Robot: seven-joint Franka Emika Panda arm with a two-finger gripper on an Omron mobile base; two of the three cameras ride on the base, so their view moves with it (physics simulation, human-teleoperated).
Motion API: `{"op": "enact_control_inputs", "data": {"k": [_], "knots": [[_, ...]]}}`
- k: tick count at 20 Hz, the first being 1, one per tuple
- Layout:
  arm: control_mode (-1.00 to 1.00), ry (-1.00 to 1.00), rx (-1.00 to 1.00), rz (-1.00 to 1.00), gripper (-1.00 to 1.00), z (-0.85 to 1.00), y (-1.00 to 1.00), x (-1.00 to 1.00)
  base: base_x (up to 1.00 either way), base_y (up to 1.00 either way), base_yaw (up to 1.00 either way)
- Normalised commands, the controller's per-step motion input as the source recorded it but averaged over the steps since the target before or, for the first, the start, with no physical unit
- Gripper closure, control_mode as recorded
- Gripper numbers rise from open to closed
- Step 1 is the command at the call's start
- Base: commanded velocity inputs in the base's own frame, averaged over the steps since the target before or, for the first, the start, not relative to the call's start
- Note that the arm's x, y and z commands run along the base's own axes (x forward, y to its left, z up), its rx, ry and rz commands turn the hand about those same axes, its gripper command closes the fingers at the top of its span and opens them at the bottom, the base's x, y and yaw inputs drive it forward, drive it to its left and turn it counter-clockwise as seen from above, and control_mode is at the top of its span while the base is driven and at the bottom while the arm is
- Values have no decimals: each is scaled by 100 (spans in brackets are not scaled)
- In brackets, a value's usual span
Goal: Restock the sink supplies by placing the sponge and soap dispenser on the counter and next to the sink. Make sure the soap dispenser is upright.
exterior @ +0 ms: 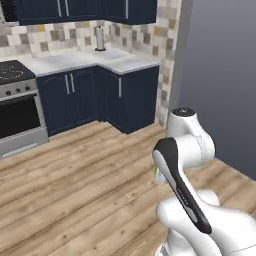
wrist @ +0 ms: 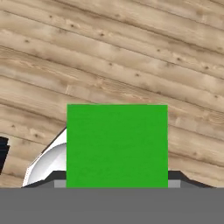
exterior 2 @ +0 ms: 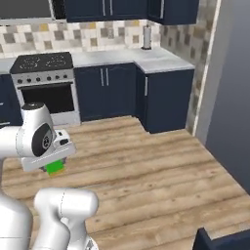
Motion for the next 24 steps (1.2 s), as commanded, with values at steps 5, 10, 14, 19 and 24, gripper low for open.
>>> {"op": "enact_control_inputs", "data": {"k": [5,10,14,19,24], "knots": [[100,0,0,0,100,0,0,0,7,60,80],[100,0,0,0,100,0,0,0,91,31,45],[100,0,0,0,100,0,0,0,100,16,23],[100,0,0,0,100,0,0,0,100,55,19],[100,0,0,0,100,0,0,0,100,74,18]]}}
